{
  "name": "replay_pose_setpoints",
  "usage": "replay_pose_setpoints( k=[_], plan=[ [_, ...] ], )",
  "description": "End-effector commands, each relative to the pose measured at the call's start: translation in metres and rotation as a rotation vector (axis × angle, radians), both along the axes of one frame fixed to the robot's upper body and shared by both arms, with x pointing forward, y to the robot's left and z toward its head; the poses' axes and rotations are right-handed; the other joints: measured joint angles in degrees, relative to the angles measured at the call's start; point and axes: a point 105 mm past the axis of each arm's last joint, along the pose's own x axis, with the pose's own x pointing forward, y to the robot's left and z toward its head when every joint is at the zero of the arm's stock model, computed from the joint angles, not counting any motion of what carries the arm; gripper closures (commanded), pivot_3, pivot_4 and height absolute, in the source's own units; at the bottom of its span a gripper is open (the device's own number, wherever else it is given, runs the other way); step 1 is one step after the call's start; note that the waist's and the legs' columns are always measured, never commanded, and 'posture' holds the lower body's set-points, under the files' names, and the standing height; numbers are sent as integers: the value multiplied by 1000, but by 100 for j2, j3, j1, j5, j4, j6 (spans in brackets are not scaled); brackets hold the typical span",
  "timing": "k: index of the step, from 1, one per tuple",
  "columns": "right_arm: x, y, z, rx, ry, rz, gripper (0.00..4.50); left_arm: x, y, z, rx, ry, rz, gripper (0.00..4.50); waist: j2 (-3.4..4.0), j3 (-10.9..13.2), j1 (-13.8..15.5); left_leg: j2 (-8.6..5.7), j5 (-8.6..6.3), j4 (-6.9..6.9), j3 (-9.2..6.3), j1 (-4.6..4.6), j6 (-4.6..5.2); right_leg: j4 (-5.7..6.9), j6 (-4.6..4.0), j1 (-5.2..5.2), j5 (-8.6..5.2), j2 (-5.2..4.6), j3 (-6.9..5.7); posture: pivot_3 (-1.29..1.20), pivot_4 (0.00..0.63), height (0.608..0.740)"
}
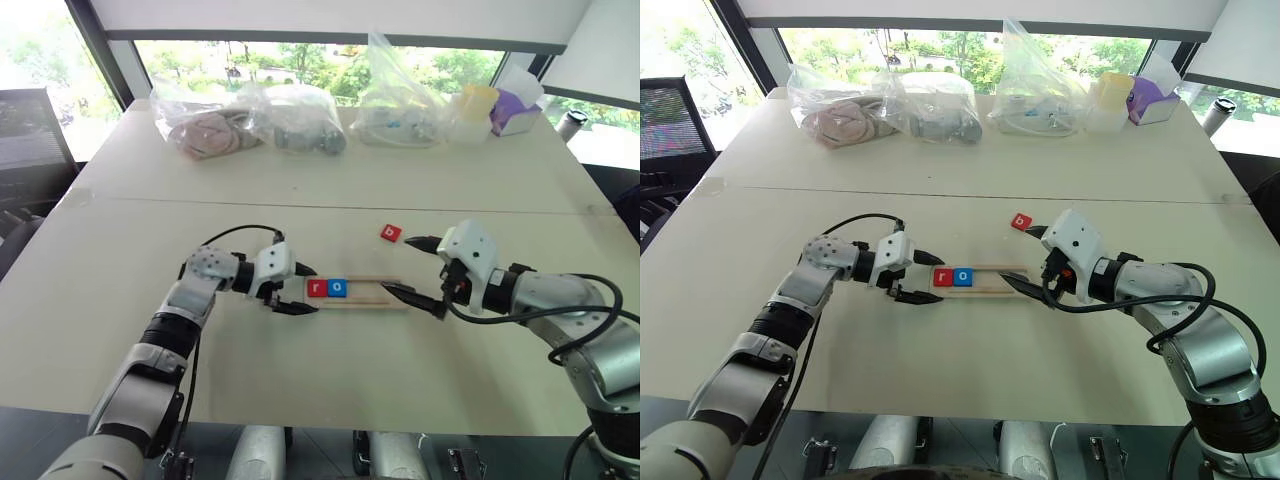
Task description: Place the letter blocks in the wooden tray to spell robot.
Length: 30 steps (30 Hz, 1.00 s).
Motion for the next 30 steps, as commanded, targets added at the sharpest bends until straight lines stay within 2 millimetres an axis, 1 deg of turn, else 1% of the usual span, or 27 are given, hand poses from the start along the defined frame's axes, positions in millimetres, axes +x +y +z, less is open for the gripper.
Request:
replay_pose_setpoints(
  k=[1, 6, 9, 23, 25, 26, 30],
  plan=[
    [-3, -2, 12, 3, -61, -7, 0, -24, -13, -30, 79, 86, -73, 1356, 0, 0, -1, 0, 0, 0, 0, 0, 0, 0, 0, 0, 0, 0, 0, 0, 150, 740],
    [-5, -1, 10, 9, -57, -14, 0, -35, -17, -36, 86, 91, -92, 1356, 0, 0, -4, 1, 0, -1, 0, 0, 0, 0, 0, 0, 0, 0, 0, 0, 150, 740],
    [-6, -1, 10, 10, -55, -15, 0, -37, -18, -37, 89, 87, -99, 1356, 0, 0, -2, 1, 0, -2, -1, 1, 0, -1, 1, 0, -1, 0, 0, 0, 150, 740],
    [-4, -2, 11, 7, -58, -19, 0, -33, -17, -40, 123, 57, -83, 1356, 0, 0, 2, 0, -1, -2, -1, 3, 0, -4, 2, 4, -2, -1, 0, 0, 150, 740],
    [-4, -2, 11, 8, -59, -17, 0, -33, -17, -40, 124, 58, -78, 317, 1, 0, 4, 0, -1, -2, -2, 5, 0, -6, 5, 9, -4, -1, 0, 0, 150, 740],
    [-4, -1, 11, 8, -59, -16, 0, -33, -17, -40, 125, 60, -76, 22, 0, 0, 4, 0, -1, -2, -2, 5, 0, -7, 5, 10, -4, -1, 0, 0, 150, 740],
    [-4, 0, 11, 10, -59, -13, 0, -35, -15, -42, 137, 72, -77, 22, 1, -1, 2, 0, -1, -2, -2, 5, 0, -11, 3, 10, -3, -1, 0, 0, 150, 740]
  ],
)
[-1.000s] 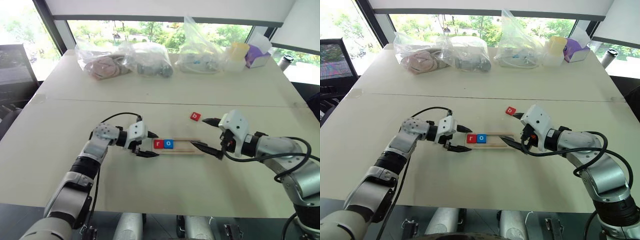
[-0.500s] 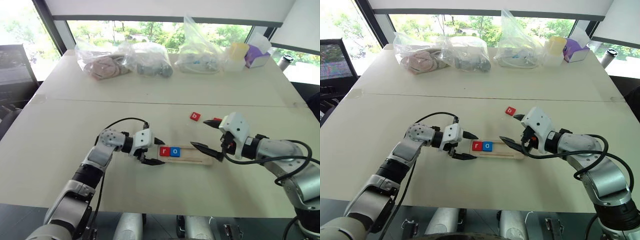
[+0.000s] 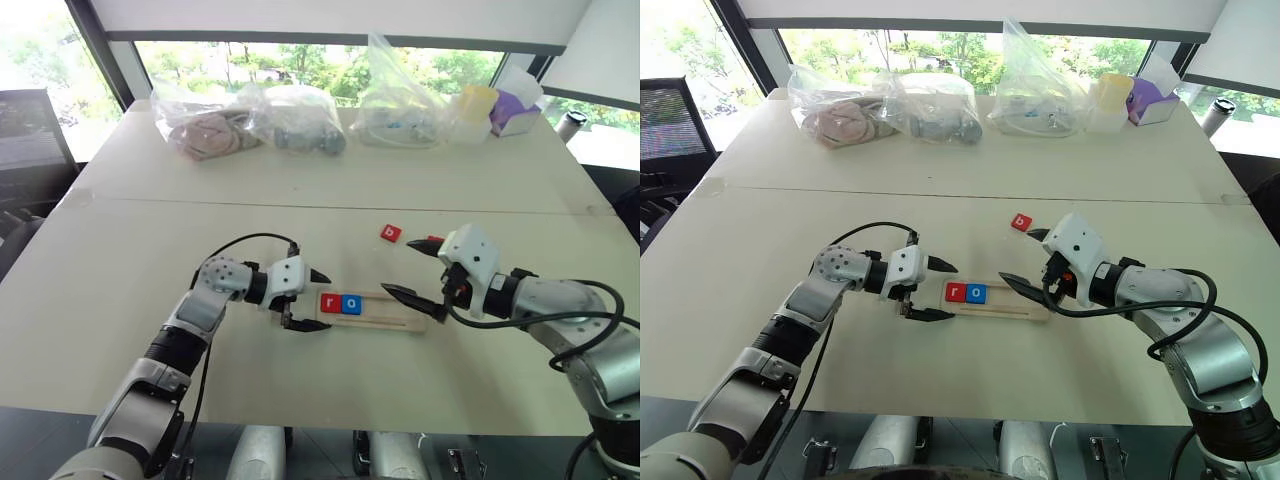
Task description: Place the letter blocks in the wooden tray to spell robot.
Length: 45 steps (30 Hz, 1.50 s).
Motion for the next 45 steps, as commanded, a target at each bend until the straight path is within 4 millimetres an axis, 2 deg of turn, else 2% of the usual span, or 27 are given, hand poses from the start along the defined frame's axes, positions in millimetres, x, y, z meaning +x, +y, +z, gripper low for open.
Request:
replay_pose_setpoints(
  k=[1, 6, 9, 18, 25, 28, 31, 34, 36, 39, 42, 45],
  plan=[
    [-1, 1, 14, 7, -61, 8, 0, -20, 1, -40, 136, 108, -42, 22, 0, 0, 3, 0, 0, -1, -1, 0, 0, 0, 0, 0, 0, 0, 0, 0, 150, 740],
    [-1, 1, 14, 6, -61, 10, 0, -22, 12, -40, 152, 117, -24, 22, 0, 0, -18, 2, 0, -4, 0, 1, 0, 1, 0, -2, 0, 2, -1, 0, 150, 740],
    [-1, 1, 14, 4, -60, 14, 0, -25, 36, -38, 173, 139, 9, 22, -2, -1, -51, 4, 0, -20, 0, 7, 0, 1, 0, -7, 0, 6, 0, 0, 150, 740],
    [3, 5, 15, 11, -64, 29, 0, -30, 89, -28, 197, 179, 144, 22, -6, -7, -338, 43, 1, -89, -7, 26, 3, 35, -7, -49, -5, 61, 4, 0, 150, 740],
    [19, 17, 11, 8, -77, 24, 0, -22, 114, -3, 138, 136, 304, 22, -3, -4, -346, 124, 1, -88, -12, 49, 3, 43, -85, -64, 6, 153, 10, 0, 150, 740],
    [37, 23, 9, 12, -86, -39, 0, -23, 124, 11, 101, 116, 366, 22, -4, -1, -366, 131, 2, -88, -17, 49, 2, 47, -102, -77, 16, 171, 23, 0, 150, 740],
    [47, 23, 10, 26, -89, -80, 0, -23, 123, 20, 66, 105, 401, 22, 1, 2, -325, 133, 2, -87, -17, 39, 2, 50, -111, -96, 23, 182, 34, 0, 150, 740],
    [67, 36, 16, 67, -73, -153, 0, -20, 131, 46, -34, 77, 465, 22, -4, 5, -317, 133, 3, -83, -14, 19, 0, 59, -129, -118, 34, 185, 40, 0, 150, 740],
    [79, 37, 16, 84, -32, -216, 0, -18, 130, 60, -110, 78, 498, 22, -9, 8, -311, 130, 6, -77, 1, 5, -3, 91, -127, -152, 34, 188, 69, 0, 150, 740],
    [95, 30, 14, 105, 25, -341, 0, -16, 121, 78, -225, 71, 534, 22, -9, 8, -281, 129, 6, -77, 1, 6, -3, 96, -125, -153, 32, 192, 78, 0, 150, 740],
    [111, 40, 15, 138, 71, -438, 0, -17, 115, 95, -338, 65, 568, 22, -10, 8, -311, 126, 6, -76, 11, 9, -3, 96, -123, -152, 32, 192, 91, 0, 150, 740],
    [122, 46, 13, 176, 124, -540, 0, -22, 103, 102, -376, 58, 565, 22, -10, 8, -343, 126, 7, -77, 16, 13, -3, 105, -117, -157, 36, 202, 108, 0, 150, 740]
  ],
)
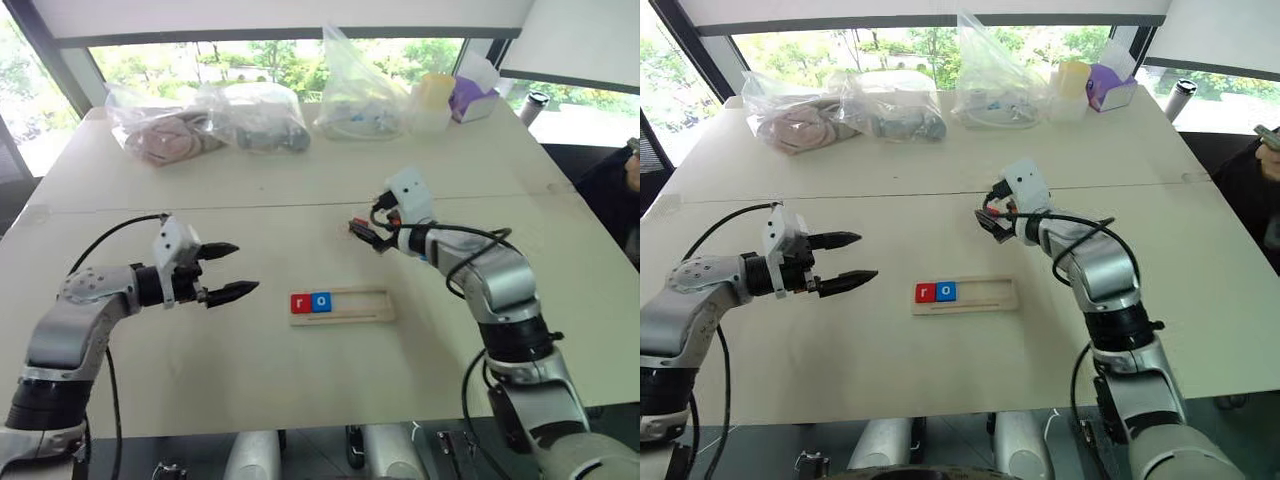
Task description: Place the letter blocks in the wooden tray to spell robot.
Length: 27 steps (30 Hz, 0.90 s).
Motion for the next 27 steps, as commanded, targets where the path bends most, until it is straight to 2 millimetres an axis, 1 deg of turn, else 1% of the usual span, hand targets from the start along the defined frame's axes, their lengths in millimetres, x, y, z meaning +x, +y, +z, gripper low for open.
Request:
replay_pose_setpoints(
  k=[1, 2, 4, 6, 9, 16, 19, 22, 25, 27],
  plan=[
    [12, -1, 11, 43, 12, -133, 0, -8, -10, 18, -30, -63, -3, 22, 0, 0, 2, 1, 0, -2, -1, 1, 0, 1, 10, -1, 6, 2, 0, 0, 150, 740],
    [14, -2, 10, 51, 32, -158, 0, -10, -16, 20, -35, -66, -12, 22, 0, 0, 5, 1, 0, -4, -2, 1, 0, 2, 12, -2, 7, 3, 0, 0, 150, 740],
    [16, 6, 9, 72, 62, -182, 0, -14, -20, 23, -50, -65, -26, 22, 0, 0, 13, 1, 0, -6, -3, 1, 0, 3, 13, -4, 7, 4, 0, 0, 150, 740],
    [17, 6, 4, 63, 89, -209, 0, -15, -26, 24, -54, -66, -32, 22, 1, 0, 31, 0, 0, -5, -2, 1, 0, 3, 12, -3, 7, 3, 0, 0, 150, 740],
    [19, 13, -8, 23, 137, -251, 0, -13, -25, 24, -56, -72, -27, 22, 1, -1, 14, -1, 0, -2, -1, 1, 0, 2, -1, -1, -1, 2, 2, 0, 150, 740],
    [28, 28, -26, -23, 213, -321, 0, -7, -28, 21, -62, -84, -21, 22, 1, 0, -11, -1, 0, -3, -2, 1, 1, 3, -1, -3, 1, 4, 3, 0, 150, 740],
    [33, 31, -34, -25, 235, -365, 0, -6, -28, 18, -59, -84, -16, 22, 1, -1, -14, -1, 0, -5, -3, 1, 1, 3, 8, -3, 6, 6, 4, 0, 150, 740],
    [37, 39, -43, 22, 296, -414, 0, -5, -28, 17, -59, -86, -8, 22, 0, -1, -23, -1, 0, -5, -3, 1, 1, 3, 7, -3, 5, 6, 4, 0, 150, 740],
    [37, 38, -52, 14, 348, -523, 0, -2, -27, 17, -57, -91, 9, 22, -1, -3, -36, -1, 1, -3, -3, 6, 1, 3, -7, 2, 0, 6, 6, 0, 150, 740],
    [33, 37, -57, -5, 386, -579, 0, 0, -26, 18, -53, -93, 14, 22, -1, -3, -57, -1, 1, -3, -4, 7, 1, 3, -9, 3, 1, 7, 7, 0, 150, 740]
  ],
)
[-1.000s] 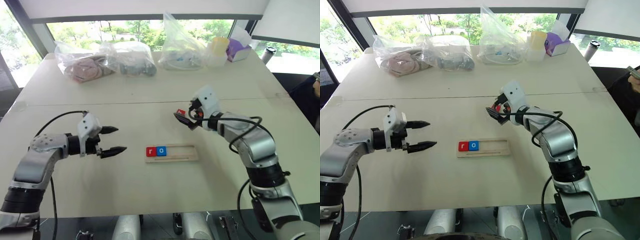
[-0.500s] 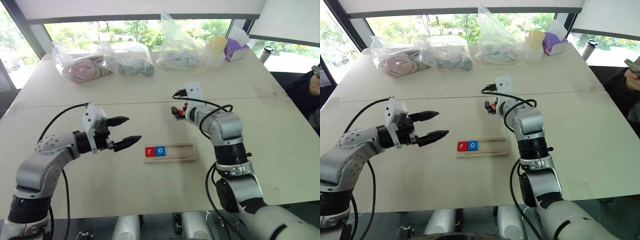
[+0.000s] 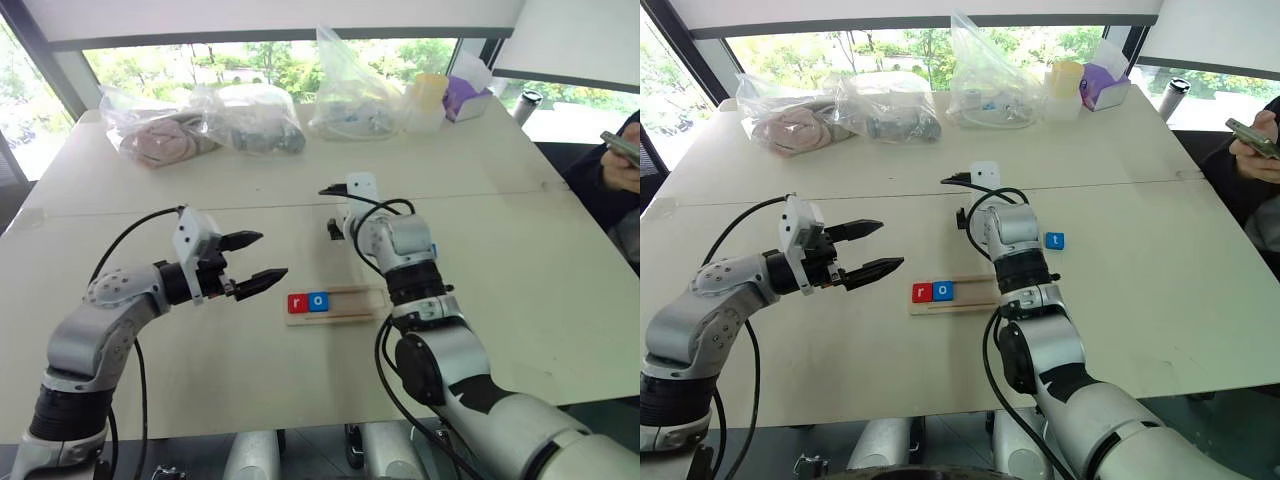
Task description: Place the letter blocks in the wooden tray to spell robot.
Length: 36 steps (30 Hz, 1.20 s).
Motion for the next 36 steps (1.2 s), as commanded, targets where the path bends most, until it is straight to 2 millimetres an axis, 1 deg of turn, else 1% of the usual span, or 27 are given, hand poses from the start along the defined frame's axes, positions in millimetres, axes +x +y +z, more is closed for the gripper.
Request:
replay_pose_setpoints(
  k=[1, 5, 8, 18, 22, 24, 25, 26, 28, 29, 30, 34, 35, 36],
  plan=[
    [-8, -5, -15, -31, 89, -98, 0, 4, 3, 9, 15, -49, 15, 22, 1, -2, -11, 0, 0, 0, 0, 0, 0, 0, 0, 0, 0, 0, 0, 0, 150, 740],
    [-20, 6, -20, 3, 166, -130, 0, 6, 3, 7, 27, -50, 12, 22, 1, -3, 5, 0, 0, 0, -2, -2, 0, -1, 2, 2, -1, -1, 0, 0, 150, 740],
    [-24, 17, -18, 35, 185, -122, 0, 8, 1, 6, 36, -51, 3, 22, -1, -4, 46, -2, 0, -1, -2, -3, 0, -3, 3, 4, -2, -3, 0, 0, 150, 740],
    [-22, 20, -21, 59, 236, -181, 0, 9, 0, 5, 46, -56, 8, 22, -2, -5, 16, -1, 0, -1, -3, 0, 0, -4, 1, 5, -3, -2, 0, 0, 150, 740],
    [-23, 23, -24, 82, 269, -201, 0, 8, -1, 5, 46, -55, 10, 22, -3, -5, -49, -1, 0, -3, -5, 0, 0, -4, 1, 6, -3, -2, 0, 0, 150, 740],
    [-23, 25, -25, 96, 281, -215, 531, 8, -1, 4, 46, -54, 14, 0, -4, -6, -96, -1, 0, -4, -5, 0, 0, -4, 1, 6, -3, -1, 0, 0, 150, 740],
    [-22, 25, -24, 101, 282, -220, 872, 8, -2, 4, 45, -55, 17, 0, -5, -6, -104, -1, 0, -4, -6, 0, 0, -4, 2, 7, -3, -2, 0, 0, 150, 740],
    [-22, 26, -24, 104, 282, -224, 1310, 8, -2, 4, 43, -54, 19, 0, -5, -7, -111, -1, 0, -6, -6, 0, 0, -4, 2, 6, -3, -1, 1, 0, 150, 740],
    [-20, 26, -22, 108, 276, -231, 2335, 8, -3, 3, 41, -54, 20, 0, -6, -7, -127, -1, 0, -7, -6, 2, 1, -4, 2, 6, -3, 0, 1, 0, 150, 740],
    [-19, 27, -22, 110, 274, -232, 3006, 8, -3, 3, 40, -53, 20, 0, -6, -7, -130, -1, 0, -7, -7, 3, 1, -4, 2, 6, -3, 1, 1, 0, 150, 740],
    [-18, 26, -21, 108, 267, -233, 3367, 8, -3, 2, 41, -53, 20, 0, -6, -7, -134, -1, 0, -7, -8, 3, 1, -3, 1, 7, -3, 1, 1, 0, 150, 740],
    [-13, 20, -15, 86, 243, -225, 3375, 10, -6, 2, 35, -54, 17, 0, -7, -8, -181, -1, 0, -6, -9, 6, 1, -3, 1, 10, -3, 1, 2, 0, 150, 740],
    [-11, 17, -12, 79, 237, -211, 3375, 10, -7, 2, 33, -55, 13, 0, -7, -8, -190, -1, 0, -6, -9, 6, 1, -3, 1, 11, -3, 1, 2, 0, 150, 740],
    [-9, 8, -6, 59, 223, -190, 3375, 10, -10, 2, 27, -55, 5, 0, -7, -8, -193, -1, 0, -6, -9, 6, 1, -3, 1, 12, -3, 1, 2, 0, 150, 740]
  ],
)
